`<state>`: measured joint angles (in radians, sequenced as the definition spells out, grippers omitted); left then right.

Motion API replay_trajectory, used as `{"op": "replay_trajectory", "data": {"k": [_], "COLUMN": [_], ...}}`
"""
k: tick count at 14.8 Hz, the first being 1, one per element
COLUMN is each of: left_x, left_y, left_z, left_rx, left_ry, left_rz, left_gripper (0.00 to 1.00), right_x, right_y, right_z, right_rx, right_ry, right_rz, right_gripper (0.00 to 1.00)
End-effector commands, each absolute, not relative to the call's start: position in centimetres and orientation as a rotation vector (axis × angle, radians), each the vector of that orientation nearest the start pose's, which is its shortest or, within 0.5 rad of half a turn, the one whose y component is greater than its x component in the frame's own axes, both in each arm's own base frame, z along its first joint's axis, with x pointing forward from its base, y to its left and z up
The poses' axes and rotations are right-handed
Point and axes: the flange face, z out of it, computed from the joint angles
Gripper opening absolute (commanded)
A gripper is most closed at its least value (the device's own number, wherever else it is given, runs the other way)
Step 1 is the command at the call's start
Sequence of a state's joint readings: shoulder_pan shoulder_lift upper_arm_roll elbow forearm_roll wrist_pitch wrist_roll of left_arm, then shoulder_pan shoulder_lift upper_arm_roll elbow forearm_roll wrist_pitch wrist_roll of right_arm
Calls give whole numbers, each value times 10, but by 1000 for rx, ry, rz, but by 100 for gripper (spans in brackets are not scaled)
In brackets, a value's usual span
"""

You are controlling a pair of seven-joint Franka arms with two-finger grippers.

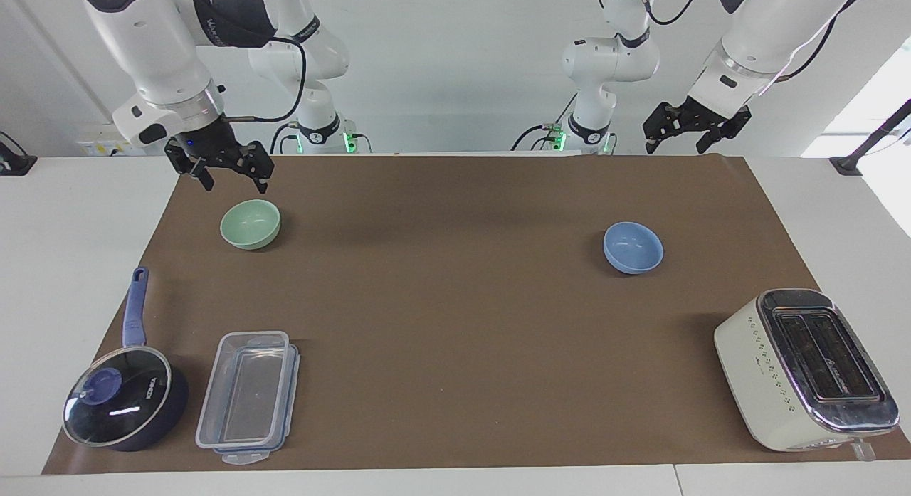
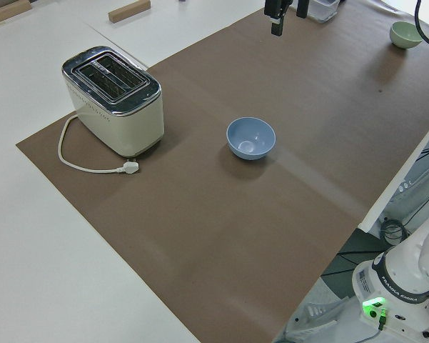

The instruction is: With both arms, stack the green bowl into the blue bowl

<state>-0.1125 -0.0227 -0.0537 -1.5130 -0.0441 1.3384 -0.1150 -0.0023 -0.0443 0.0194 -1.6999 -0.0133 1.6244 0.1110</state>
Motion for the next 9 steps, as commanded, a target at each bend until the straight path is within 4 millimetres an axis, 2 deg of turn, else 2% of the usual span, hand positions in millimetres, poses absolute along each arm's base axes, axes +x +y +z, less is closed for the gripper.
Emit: {"op": "replay_trajectory", "data": {"k": [1,7,9], "left_x": [508,506,505], "left_y": [-91,-87,-86], "left_z": [645,638,633], "left_rx": [-3138,-3142,-3144], "left_ry": [94,81,82], "left_rz": [248,229,215], "left_gripper": [100,100,100], "right_x": [536,536,529], "right_y": [8,7,3], "right_z": [593,592,580], "right_rx": [-3154,-3154,-3155], "right_ry": [168,166,158], "right_rz": [49,52,50], "right_gripper": [100,100,100]}}
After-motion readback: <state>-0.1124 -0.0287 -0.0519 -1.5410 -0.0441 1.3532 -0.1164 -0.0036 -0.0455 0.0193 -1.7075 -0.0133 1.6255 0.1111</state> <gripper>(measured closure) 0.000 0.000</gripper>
